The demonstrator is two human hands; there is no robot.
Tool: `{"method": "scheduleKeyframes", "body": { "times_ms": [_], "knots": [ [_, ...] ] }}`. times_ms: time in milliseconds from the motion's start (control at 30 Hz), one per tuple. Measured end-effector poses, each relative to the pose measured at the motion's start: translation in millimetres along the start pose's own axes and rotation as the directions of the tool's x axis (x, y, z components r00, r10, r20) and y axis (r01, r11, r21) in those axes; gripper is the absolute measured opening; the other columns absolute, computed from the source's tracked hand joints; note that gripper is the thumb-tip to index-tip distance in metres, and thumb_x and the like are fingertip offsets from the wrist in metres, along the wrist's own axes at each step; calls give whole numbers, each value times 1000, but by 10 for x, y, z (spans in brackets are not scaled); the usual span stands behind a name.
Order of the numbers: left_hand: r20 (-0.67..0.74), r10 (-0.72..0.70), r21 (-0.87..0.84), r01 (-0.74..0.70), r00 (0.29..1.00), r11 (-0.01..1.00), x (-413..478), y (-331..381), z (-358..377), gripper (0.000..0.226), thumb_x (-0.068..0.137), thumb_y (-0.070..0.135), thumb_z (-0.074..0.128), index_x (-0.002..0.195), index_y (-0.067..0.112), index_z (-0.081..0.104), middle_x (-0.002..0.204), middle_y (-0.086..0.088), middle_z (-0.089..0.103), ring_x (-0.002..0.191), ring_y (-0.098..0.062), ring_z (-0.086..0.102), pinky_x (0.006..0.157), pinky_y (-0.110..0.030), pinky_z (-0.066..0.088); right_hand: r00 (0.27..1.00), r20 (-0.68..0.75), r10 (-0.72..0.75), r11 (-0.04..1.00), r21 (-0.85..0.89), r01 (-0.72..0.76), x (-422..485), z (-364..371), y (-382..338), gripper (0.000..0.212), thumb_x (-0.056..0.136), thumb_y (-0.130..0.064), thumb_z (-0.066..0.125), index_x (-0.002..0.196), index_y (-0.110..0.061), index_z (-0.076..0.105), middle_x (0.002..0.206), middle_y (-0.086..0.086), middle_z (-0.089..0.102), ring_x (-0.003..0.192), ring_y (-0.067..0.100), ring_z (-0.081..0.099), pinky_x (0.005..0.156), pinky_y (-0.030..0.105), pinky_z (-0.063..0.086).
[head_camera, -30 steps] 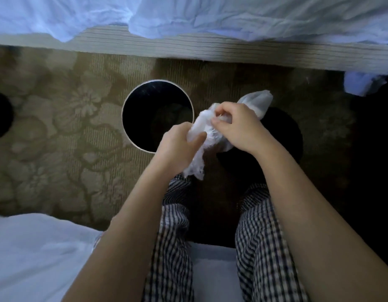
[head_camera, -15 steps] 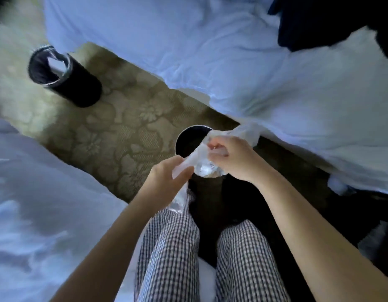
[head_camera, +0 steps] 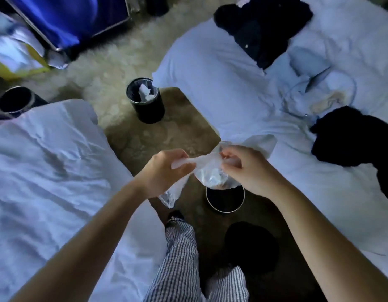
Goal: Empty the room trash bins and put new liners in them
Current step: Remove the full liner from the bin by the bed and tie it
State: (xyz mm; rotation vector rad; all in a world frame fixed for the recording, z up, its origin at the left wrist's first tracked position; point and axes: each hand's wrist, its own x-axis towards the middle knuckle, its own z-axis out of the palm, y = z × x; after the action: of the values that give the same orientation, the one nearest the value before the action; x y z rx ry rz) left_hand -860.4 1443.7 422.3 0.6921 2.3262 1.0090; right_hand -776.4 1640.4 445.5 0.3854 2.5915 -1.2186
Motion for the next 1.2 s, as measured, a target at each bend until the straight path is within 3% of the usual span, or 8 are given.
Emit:
{"method": "scheduleKeyframes", "body": {
  "times_ms": [133, 300, 433, 600, 800, 1000, 1100, 1200],
  "knots": [
    [14, 63, 74, -64, 998, 995, 134, 23, -925, 17, 89, 28, 62, 87, 11, 66, 80, 2, 64, 73, 3, 56, 65, -9, 39, 996, -23, -84, 996, -3, 84, 313, -65, -616, 27, 93, -15, 56, 119, -19, 60, 112, -5, 62, 105, 6, 57, 72, 5, 41],
    [-46, 112, 129, -105, 993, 986, 221, -45, -1805, 17, 89, 27, 61, 89, 11, 65, 83, 6, 63, 77, 7, 56, 70, -11, 40, 986, -46, -158, 987, -18, 158, 807, -54, -1371, 21, 92, -15, 55, 112, -18, 60, 106, -2, 64, 99, 11, 61, 78, 25, 51],
    [-132, 125, 192, -98, 983, 977, 259, -120, -2352, 10, 89, 30, 61, 83, 22, 59, 80, 3, 61, 74, -11, 56, 70, -27, 43, 976, -55, -211, 978, -4, 211, 1150, -37, -1862, 19, 91, -14, 55, 106, -22, 61, 95, -4, 64, 90, 10, 61, 76, 26, 49],
    [-307, 141, 252, -62, 941, 966, 194, -179, -2923, 10, 90, 29, 61, 85, 20, 59, 81, 5, 60, 77, -13, 54, 68, -11, 36, 952, -35, -304, 953, 0, 304, 1587, -58, -2423, 9, 94, -22, 57, 100, -28, 61, 94, -15, 62, 89, 1, 59, 73, 18, 44],
    [-438, 172, 313, -30, 882, 949, 153, -266, -3428, 11, 90, 25, 60, 86, 16, 63, 84, 7, 60, 75, 4, 52, 68, -4, 36, 895, -13, -445, 895, -5, 445, 2036, -120, -2949, 9, 94, -26, 57, 99, -21, 62, 73, -16, 58, 69, -8, 54, 60, 7, 38],
    [-554, 161, 321, 32, 817, 946, 520, -267, -4064, 18, 90, 26, 60, 89, 8, 65, 80, 6, 61, 74, -14, 55, 68, -25, 40, 829, 10, -559, 829, 39, 558, 2802, -298, -3512, 7, 92, -16, 57, 93, -22, 61, 69, -19, 58, 67, -9, 54, 66, 6, 38],
    [-609, 124, 313, 94, 784, 945, 898, -271, -4377, 23, 90, 25, 61, 99, 5, 67, 94, -4, 66, 86, -22, 58, 70, -20, 38, 809, 22, -588, 807, 86, 584, 3303, -455, -3730, 11, 91, -14, 57, 89, -25, 62, 67, -15, 60, 64, -4, 58, 67, 9, 42],
    [-638, 67, 258, 131, 767, 957, 1362, -277, -4736, 30, 89, 39, 60, 92, 10, 65, 84, 3, 62, 80, -20, 55, 73, -27, 39, 791, 68, -609, 792, 105, 601, 3911, -694, -3914, 14, 91, -12, 57, 91, -26, 62, 67, -13, 63, 68, 4, 64, 72, 20, 48]
  ]
}}
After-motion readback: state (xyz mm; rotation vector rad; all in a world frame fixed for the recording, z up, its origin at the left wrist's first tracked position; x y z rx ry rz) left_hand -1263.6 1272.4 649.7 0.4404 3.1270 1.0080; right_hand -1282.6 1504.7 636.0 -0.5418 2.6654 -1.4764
